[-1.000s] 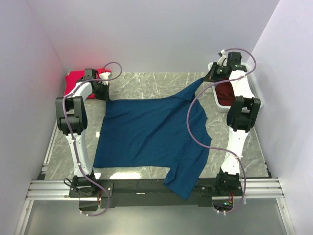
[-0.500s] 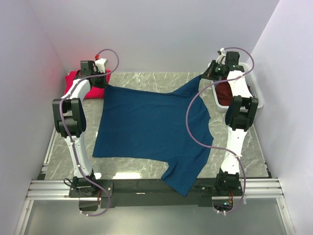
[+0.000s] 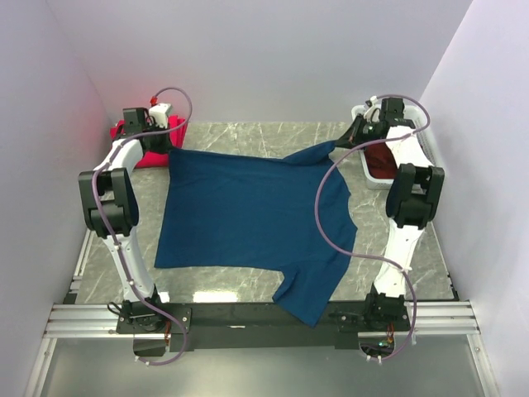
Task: Fold and stack the t-shirts
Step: Fold the tshirt
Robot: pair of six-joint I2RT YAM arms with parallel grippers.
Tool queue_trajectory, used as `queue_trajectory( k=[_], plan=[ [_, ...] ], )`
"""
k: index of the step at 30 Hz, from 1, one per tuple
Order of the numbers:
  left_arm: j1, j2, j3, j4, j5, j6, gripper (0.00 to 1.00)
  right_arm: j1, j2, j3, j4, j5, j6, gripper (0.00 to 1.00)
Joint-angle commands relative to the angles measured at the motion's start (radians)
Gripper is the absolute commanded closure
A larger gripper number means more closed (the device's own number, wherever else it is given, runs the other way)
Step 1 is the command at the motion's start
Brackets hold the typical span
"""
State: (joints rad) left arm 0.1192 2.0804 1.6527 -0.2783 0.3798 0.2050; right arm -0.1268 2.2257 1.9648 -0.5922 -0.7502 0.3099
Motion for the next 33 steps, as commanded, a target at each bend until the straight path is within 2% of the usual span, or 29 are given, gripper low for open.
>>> queue_trajectory(
  k=[1,6,10,22,33],
  plan=[
    [0.016,-0.091,-0.013,0.016,0.056,0.056,1.0,-0.007,-0.141,-0.058,-0.008,-0.057,0.031,1.0],
    [0.025,-0.135,-0.047,-0.002,0.125,0.108,1.0,-0.008,-0.204,-0.116,-0.052,-0.116,0.032,1.0],
    [0.028,-0.187,-0.106,0.011,0.143,0.158,1.0,-0.007,-0.287,-0.225,-0.078,-0.149,0.011,1.0],
    [0.051,-0.332,-0.255,0.002,0.199,0.338,1.0,-0.008,-0.503,-0.533,-0.222,-0.261,-0.152,1.0],
    [0.069,-0.381,-0.318,0.016,0.215,0.419,1.0,-0.016,-0.623,-0.693,-0.342,-0.319,-0.265,1.0]
  ],
)
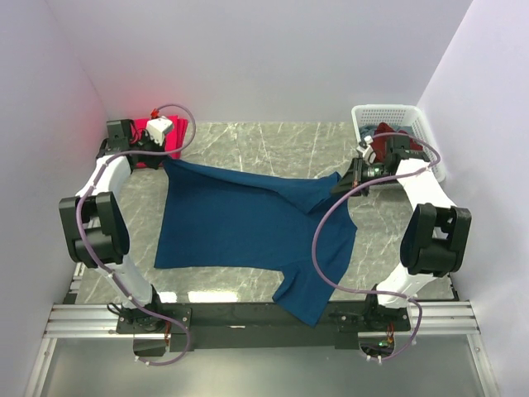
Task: Fold and stack the t-shirts
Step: Fold the tshirt
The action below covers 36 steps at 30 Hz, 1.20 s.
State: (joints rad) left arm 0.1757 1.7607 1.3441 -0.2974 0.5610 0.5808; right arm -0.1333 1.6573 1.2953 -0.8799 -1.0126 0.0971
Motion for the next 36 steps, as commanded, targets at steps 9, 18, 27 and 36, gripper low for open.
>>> queue_trajectory(
  k=[9,18,27,36],
  plan=[
    [0.015,-0.089,-0.037,0.003,0.073,0.091,1.0,-0.023,-0.051,-0.042,-0.099,-0.032,-0.088,1.0],
    [0.015,-0.194,-0.227,-0.022,0.037,0.229,1.0,-0.08,-0.034,-0.063,-0.171,-0.058,-0.16,1.0],
    [0.015,-0.195,-0.365,0.007,-0.024,0.295,1.0,-0.083,0.015,-0.142,-0.177,-0.023,-0.191,1.0],
    [0.013,-0.139,-0.404,-0.009,-0.068,0.369,1.0,-0.084,0.076,-0.159,-0.166,0.051,-0.186,1.0]
  ],
)
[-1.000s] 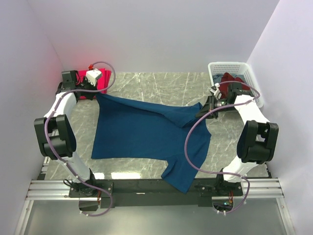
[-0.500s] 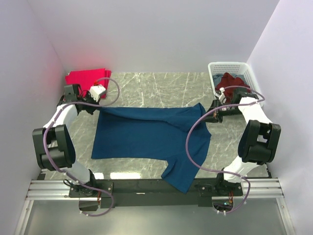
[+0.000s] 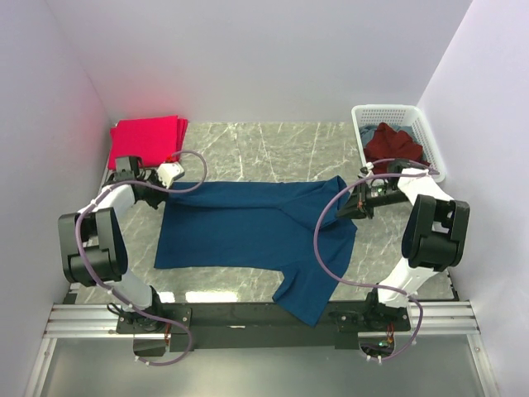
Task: Fold and stack the t-shirts
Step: Fold the tshirt
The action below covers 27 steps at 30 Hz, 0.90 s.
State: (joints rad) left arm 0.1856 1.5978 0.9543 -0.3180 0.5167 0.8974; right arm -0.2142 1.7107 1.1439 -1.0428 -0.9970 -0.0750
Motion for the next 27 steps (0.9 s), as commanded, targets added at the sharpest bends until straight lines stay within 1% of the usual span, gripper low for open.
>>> queue_trajectory(
  k=[1,9,16,20,21,24,26,27],
  plan=[
    [0.003,0.03,-0.014,0.01,-0.027,0.055,1.0,-0.004,0.03,-0.007,-0.003,0.041,-0.012,1.0],
    [-0.002,0.073,-0.008,0.013,-0.053,0.051,0.99,-0.002,0.055,-0.016,0.013,0.078,-0.002,1.0],
    [-0.006,0.097,0.046,-0.004,-0.034,0.012,0.99,-0.002,0.089,0.083,-0.046,0.0,-0.039,1.0],
    [-0.008,0.106,0.076,-0.026,-0.037,0.011,0.99,0.004,0.087,0.057,-0.036,-0.009,-0.046,1.0],
    [-0.009,0.109,0.08,-0.03,-0.037,0.009,0.93,0.009,0.086,0.051,-0.037,-0.008,-0.054,1.0],
    [-0.008,0.097,0.098,-0.058,-0.015,0.008,0.83,0.015,0.066,0.013,-0.02,0.008,-0.055,1.0],
    [-0.009,0.09,0.118,-0.105,0.014,0.009,0.79,0.015,0.056,-0.004,-0.011,0.008,-0.049,1.0],
    [-0.009,0.07,0.124,-0.115,0.032,0.0,0.74,0.015,0.056,-0.006,-0.011,-0.002,-0.052,1.0]
  ],
)
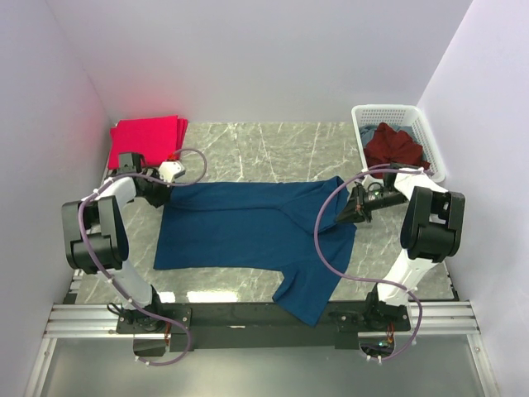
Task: Fold and stack the t-shirts
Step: Fold the tshirt
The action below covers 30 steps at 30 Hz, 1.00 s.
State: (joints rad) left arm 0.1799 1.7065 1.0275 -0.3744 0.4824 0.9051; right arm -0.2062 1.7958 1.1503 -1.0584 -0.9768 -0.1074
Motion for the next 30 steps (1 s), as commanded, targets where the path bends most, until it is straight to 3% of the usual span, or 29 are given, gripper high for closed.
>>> queue_trajectory(
  k=[1,3,5,6,11,14,17,26,28,30],
  plan=[
    [-0.008,-0.054,0.055,-0.064,0.115,-0.018,0.7,0.007,-0.027,-0.005,0.002,-0.039,-0.021,1.0],
    [-0.028,-0.117,0.057,-0.051,0.191,-0.081,0.58,0.008,-0.015,0.012,-0.011,-0.057,-0.029,1.0],
    [-0.062,-0.183,0.034,-0.002,0.226,-0.138,0.52,0.008,-0.003,0.038,-0.011,-0.085,-0.023,1.0],
    [-0.127,-0.206,0.023,0.024,0.223,-0.2,0.47,0.01,0.014,0.049,-0.005,-0.092,-0.017,1.0],
    [-0.365,-0.323,-0.098,0.311,0.139,-0.545,0.4,0.011,0.073,0.158,0.131,-0.115,0.104,1.0],
    [-0.526,-0.259,-0.054,0.408,0.032,-0.777,0.39,0.01,0.096,0.216,0.272,-0.117,0.247,1.0],
    [-0.639,-0.182,-0.004,0.449,-0.089,-0.899,0.36,0.014,0.106,0.233,0.415,-0.115,0.377,1.0],
    [-0.946,0.068,0.189,0.525,-0.468,-1.071,0.22,0.044,0.178,0.235,0.689,-0.004,0.624,1.0],
    [-0.973,0.119,0.222,0.532,-0.479,-1.077,0.23,0.044,0.191,0.244,0.727,0.026,0.672,1.0],
    [-1.0,0.145,0.241,0.546,-0.47,-1.074,0.31,0.044,0.208,0.256,0.749,0.042,0.69,1.0]
  ],
)
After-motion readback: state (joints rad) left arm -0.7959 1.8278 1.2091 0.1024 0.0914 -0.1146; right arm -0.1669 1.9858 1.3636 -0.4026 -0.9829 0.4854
